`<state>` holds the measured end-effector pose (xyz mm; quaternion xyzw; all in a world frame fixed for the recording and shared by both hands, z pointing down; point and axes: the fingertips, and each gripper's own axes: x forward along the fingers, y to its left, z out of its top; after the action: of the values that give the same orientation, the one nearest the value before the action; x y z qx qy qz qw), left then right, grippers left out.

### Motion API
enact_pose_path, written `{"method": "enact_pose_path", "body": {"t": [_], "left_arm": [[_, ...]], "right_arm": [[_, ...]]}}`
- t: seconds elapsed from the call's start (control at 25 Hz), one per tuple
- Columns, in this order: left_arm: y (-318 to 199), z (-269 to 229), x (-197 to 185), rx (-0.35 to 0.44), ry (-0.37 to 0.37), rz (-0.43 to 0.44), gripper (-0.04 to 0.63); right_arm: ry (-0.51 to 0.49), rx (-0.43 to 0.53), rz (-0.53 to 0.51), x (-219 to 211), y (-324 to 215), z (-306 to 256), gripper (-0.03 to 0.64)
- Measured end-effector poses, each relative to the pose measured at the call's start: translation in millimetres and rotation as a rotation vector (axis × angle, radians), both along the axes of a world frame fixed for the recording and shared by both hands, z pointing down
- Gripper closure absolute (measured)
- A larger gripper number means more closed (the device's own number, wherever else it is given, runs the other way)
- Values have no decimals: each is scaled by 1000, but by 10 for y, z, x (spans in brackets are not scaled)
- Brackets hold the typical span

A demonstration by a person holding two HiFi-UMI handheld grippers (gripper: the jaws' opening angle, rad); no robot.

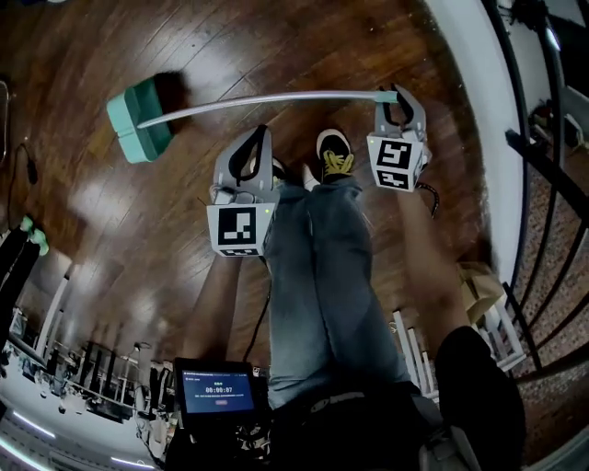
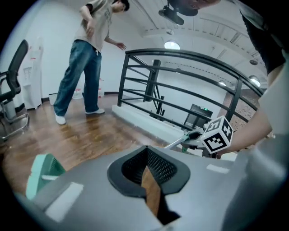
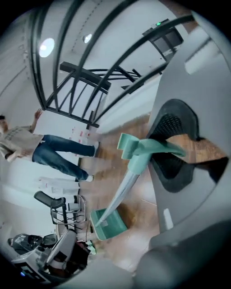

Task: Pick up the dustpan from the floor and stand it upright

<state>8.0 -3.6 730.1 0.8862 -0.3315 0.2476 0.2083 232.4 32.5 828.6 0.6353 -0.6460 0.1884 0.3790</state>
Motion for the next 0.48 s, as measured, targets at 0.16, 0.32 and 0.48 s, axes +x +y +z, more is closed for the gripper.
{"method": "enact_pose_path", "body": {"t": [0.16,0.32,0.48], "left_arm": [[-261,-773,-69,79,14,-45,575],[-400,-1455,-289,125,17,-106,575],[-471,-2014,-545,168,9,-146,575]], "right_arm": [[77,107,-73,-36,-556,-956,548],[167,160,-166,-279,-882,-1748,549],[238,220,-296,-683,-1148,-2366,546]]}}
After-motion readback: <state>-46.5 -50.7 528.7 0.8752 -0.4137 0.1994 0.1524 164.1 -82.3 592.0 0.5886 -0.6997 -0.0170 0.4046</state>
